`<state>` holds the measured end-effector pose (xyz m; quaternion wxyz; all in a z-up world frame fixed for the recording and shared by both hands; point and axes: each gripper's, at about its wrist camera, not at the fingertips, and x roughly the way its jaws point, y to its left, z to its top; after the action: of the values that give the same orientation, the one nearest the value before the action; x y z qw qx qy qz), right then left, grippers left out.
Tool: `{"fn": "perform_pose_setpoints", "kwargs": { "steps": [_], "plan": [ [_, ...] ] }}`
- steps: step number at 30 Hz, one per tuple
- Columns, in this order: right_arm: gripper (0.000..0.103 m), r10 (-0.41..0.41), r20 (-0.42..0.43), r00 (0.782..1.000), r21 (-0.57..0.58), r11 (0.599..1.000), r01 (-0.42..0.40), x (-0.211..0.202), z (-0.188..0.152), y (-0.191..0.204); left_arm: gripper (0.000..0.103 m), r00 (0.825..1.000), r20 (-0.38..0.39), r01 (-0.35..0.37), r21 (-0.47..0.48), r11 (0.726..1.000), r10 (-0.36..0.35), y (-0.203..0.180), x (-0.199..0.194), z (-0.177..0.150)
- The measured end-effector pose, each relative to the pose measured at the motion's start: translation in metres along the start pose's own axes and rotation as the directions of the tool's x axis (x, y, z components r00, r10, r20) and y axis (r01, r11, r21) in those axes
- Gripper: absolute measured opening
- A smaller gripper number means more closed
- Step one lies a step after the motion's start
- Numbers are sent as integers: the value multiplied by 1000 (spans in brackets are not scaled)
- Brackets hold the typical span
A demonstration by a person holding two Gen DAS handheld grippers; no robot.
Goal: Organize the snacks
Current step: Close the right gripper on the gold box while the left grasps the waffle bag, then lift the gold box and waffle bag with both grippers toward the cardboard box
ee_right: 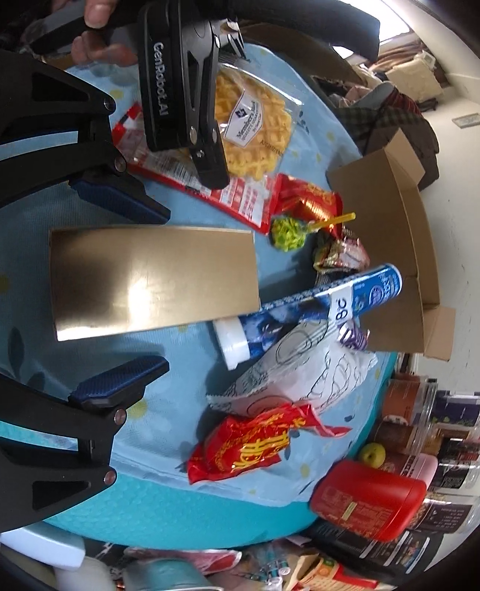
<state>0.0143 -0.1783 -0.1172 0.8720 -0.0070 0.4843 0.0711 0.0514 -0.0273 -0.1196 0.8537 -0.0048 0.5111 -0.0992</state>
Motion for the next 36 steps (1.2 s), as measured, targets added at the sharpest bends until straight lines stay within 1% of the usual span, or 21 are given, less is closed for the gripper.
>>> {"fn": "perform_pose_setpoints", "kwargs": {
  "steps": [3, 4, 5, 6, 8, 9, 11, 14, 19, 22, 27, 31, 36],
  "plan": [
    [74, 1, 6, 1000, 2, 1000, -1, 0, 0, -2, 103, 1000, 13, 24, 19, 1000, -25, 4, -2, 0],
    [73, 0, 8, 1000, -4, 1000, 0, 0, 1, -2, 94, 999, 26, 36, 24, 999, -36, 5, -4, -1],
    [67, -2, 10, 1000, -15, 1000, 2, 0, 0, 0, 75, 998, 45, 43, 34, 999, -44, 3, -6, -1],
    [57, -1, 12, 1000, -25, 1000, 1, 1, 1, 1, 73, 996, 60, 58, 45, 997, -60, 1, -9, -2],
    [46, 8, 19, 1000, -45, 999, -7, 1, 0, 6, 62, 994, 56, 94, 55, 994, -97, 0, -9, -2],
    [44, 4, 22, 1000, -54, 999, -3, 1, 0, 9, 60, 992, 58, 104, 59, 993, -108, 0, -10, -3],
    [43, 2, 29, 1000, -61, 998, 0, 1, 0, 13, 51, 991, 67, 114, 73, 991, -119, -1, -13, -4],
    [43, 20, 37, 999, -44, 999, -18, 0, 1, 13, 41, 987, 91, 127, 96, 987, -136, -2, -22, -7],
    [43, 34, 67, 997, -35, 999, -31, -12, 0, 16, 37, 982, 113, 140, 117, 983, -153, 0, -33, -10],
    [43, 43, 82, 996, -28, 999, -41, -20, 0, 19, 36, 979, 124, 145, 117, 982, -160, 4, -43, -15],
    [43, 47, 118, 992, -38, 998, -42, -34, 1, 28, 36, 970, 169, 159, 115, 981, -177, 11, -63, -20],
    [43, 53, 154, 987, -50, 998, -46, -47, 5, 35, 36, 960, 219, 152, 127, 980, -178, 9, -80, -17],
    [43, 58, 212, 976, -79, 996, -42, -67, 14, 45, 36, 940, 286, 151, 139, 979, -186, 11, -107, -10]
  ]
}}
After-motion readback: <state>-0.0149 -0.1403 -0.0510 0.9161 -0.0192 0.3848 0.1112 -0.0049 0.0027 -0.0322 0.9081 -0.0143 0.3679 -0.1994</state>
